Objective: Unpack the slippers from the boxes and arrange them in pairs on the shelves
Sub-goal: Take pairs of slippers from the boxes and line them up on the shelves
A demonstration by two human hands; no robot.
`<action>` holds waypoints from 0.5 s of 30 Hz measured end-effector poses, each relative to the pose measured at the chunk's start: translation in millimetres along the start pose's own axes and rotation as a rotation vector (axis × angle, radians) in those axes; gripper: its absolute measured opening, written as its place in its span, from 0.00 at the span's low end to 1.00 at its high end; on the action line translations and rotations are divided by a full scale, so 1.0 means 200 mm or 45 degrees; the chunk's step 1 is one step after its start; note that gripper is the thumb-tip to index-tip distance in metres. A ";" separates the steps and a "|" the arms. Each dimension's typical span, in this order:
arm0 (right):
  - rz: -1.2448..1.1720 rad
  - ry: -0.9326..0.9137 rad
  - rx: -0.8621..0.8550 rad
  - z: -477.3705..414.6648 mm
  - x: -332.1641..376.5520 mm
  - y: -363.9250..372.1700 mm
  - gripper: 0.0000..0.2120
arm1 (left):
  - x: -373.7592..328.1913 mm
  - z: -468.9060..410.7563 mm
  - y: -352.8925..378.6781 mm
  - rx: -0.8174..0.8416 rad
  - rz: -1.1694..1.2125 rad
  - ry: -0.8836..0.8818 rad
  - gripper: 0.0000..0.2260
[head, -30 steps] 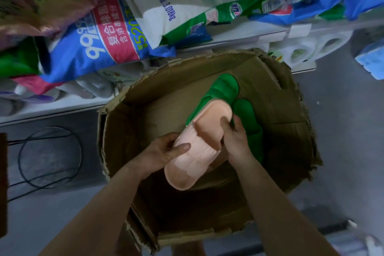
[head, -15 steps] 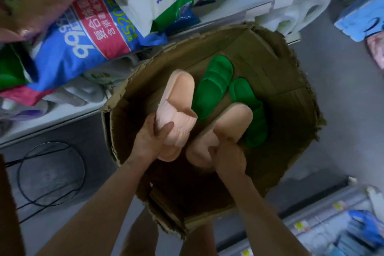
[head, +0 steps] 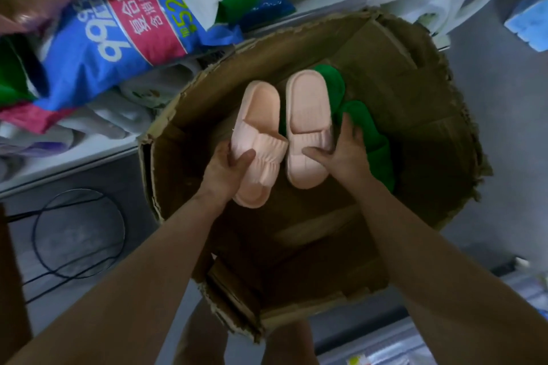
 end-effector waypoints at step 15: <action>-0.716 0.262 0.211 0.27 -0.01 -0.28 0.34 | -0.04 0.34 -0.12 -0.014 0.315 -0.039 0.27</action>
Point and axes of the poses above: each hand's wrist, its own z-axis away from the middle knuckle, its own y-axis out of the palm, x = y × z, the point moved 6 cm from there along -z, towards the middle knuckle, and after that the axes turned 12 degrees about -x, right-handed, at the moved point
